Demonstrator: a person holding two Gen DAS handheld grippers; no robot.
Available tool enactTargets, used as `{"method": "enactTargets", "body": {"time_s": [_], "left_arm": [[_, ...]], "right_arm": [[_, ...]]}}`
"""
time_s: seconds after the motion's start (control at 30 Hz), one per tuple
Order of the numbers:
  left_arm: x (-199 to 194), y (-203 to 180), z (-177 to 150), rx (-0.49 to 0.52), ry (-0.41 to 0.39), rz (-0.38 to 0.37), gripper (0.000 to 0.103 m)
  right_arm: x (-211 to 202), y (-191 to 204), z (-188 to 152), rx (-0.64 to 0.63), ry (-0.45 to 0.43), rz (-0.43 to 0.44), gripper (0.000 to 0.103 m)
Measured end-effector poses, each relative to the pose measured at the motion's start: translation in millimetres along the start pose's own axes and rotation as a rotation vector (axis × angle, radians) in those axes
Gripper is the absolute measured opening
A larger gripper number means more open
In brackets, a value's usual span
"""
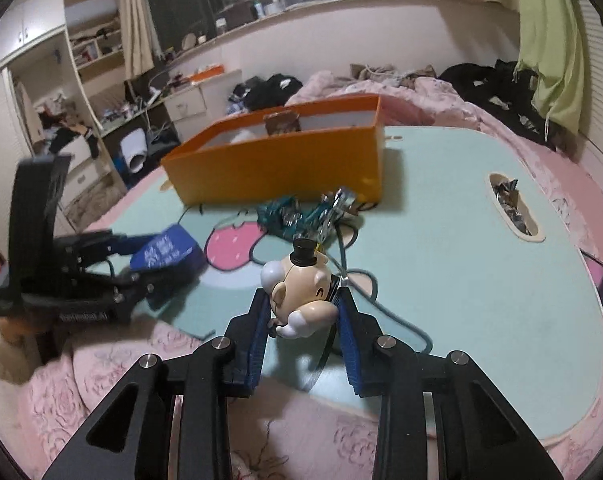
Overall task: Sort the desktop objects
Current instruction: 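Grasp the cartoon figure keychain with the right gripper while the left holds the blue tin, then lower the tin and keychain into the orange box, opening both grippers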
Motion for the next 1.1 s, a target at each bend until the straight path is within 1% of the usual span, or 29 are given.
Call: {"method": "enactTargets", "body": {"time_s": [0.1,0.17,0.23,0.37,0.43,0.57,0.6,0.63,0.67,0.7,0.73,0.77,0.8,0.83,0.87,0.9,0.93,1.0,1.1], "left_arm": [[-8,0,2,0.001,-0.037,0.004,0.067],[-14,0,5,-0.008,-0.061,-0.008,0.067],[-17,2,8,-0.024,-0.067,-0.025,0.067],[-23,3,25,-0.073,-0.084,-0.076,0.067],[-31,3,43,-0.083,-0.123,-0.093,0.067],[-48,2,92,-0.084,-0.224,-0.104,0.067],[-49,5,110,-0.085,-0.254,-0.091,0.067],[-48,7,120,-0.088,-0.270,-0.075,0.067],[-42,12,133,-0.099,-0.285,-0.043,0.067],[-35,17,140,-0.113,-0.292,-0.019,0.067],[-24,22,144,-0.127,-0.284,0.002,0.067],[-10,28,144,-0.142,-0.248,0.024,0.068],[12,35,138,-0.162,-0.163,0.059,0.069],[26,39,130,-0.182,-0.098,0.077,0.069],[36,41,123,-0.194,-0.058,0.078,0.069],[37,42,118,-0.191,-0.096,0.072,0.072],[35,41,115,-0.170,-0.144,0.081,0.074],[36,42,112,-0.154,-0.166,0.077,0.075],[41,43,113,-0.154,-0.167,0.077,0.075]], "right_arm": [[-8,4,9,-0.028,-0.042,-0.011,0.032],[-5,6,12,-0.042,-0.038,-0.021,0.032],[-4,6,18,-0.045,-0.040,-0.013,0.032],[-3,2,49,-0.033,-0.083,0.003,0.032],[0,-4,73,-0.011,-0.107,0.015,0.032],[18,-16,124,-0.005,-0.139,-0.018,0.032],[28,-18,137,0.000,-0.144,-0.021,0.032],[33,-19,144,0.002,-0.145,-0.026,0.032],[45,-22,151,0.000,-0.143,-0.049,0.032],[53,-24,153,-0.006,-0.134,-0.069,0.033],[67,-25,152,-0.020,-0.102,-0.088,0.038],[77,-26,149,-0.033,-0.062,-0.092,0.047],[91,-26,140,-0.050,0.015,-0.106,0.066],[99,-26,132,-0.069,0.058,-0.145,0.067],[98,-24,128,-0.124,0.012,-0.197,0.067],[97,-23,126,-0.131,-0.017,-0.202,0.068],[99,-25,122,-0.111,-0.008,-0.180,0.068],[104,-28,118,-0.097,-0.002,-0.151,0.068],[110,-30,114,-0.100,-0.011,-0.151,0.068]]}}
Point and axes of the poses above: each gripper's, at about its wrist camera, not at the fingertips, and x roughly the way its jaws point, y to its left, z to its top, the point moved 7 cm from there along x, roughly the way its jaws point, and after that the axes turned 8 degrees about -x, right-handed, at the moved point
